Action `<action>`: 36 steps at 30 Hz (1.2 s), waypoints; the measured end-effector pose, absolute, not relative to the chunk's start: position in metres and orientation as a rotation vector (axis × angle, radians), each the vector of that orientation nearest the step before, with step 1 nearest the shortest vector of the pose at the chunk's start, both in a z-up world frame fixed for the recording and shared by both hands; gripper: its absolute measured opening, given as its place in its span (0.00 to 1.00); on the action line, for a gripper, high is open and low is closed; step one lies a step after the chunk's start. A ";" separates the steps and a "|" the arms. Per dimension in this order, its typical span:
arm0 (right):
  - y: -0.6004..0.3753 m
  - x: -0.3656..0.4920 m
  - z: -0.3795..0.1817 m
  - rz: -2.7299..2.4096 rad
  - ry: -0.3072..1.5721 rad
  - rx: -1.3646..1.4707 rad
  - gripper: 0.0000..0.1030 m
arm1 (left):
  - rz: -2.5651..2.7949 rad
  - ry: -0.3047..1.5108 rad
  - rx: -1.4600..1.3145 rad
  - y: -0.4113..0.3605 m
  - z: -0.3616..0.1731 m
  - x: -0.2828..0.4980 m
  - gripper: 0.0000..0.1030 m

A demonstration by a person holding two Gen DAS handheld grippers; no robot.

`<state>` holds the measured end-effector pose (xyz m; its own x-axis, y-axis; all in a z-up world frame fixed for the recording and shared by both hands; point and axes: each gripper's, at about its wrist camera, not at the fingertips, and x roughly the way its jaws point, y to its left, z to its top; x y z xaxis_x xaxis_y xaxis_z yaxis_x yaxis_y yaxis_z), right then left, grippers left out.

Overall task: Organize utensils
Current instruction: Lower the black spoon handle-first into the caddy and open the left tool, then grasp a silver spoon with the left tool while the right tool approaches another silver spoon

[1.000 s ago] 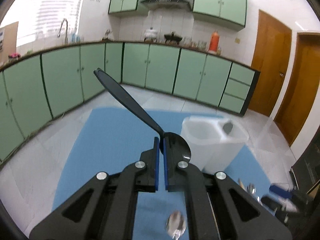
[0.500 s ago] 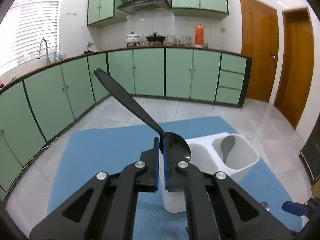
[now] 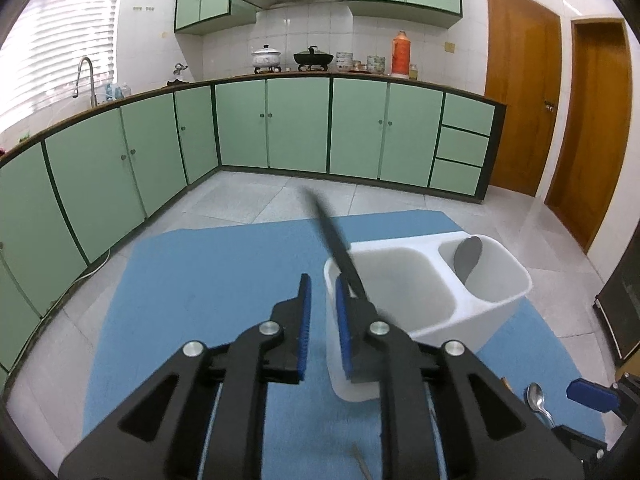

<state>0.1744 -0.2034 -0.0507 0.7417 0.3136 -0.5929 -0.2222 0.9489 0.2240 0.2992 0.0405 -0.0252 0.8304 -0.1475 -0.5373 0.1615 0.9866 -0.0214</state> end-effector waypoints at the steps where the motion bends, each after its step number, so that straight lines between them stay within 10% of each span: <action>1: -0.204 0.174 -0.050 0.294 0.673 0.141 0.47 | -0.164 0.564 0.024 0.041 -0.025 0.295 0.14; 36: -0.202 0.150 -0.038 0.291 0.635 0.151 0.47 | -0.146 0.652 -0.030 0.064 -0.066 0.190 0.65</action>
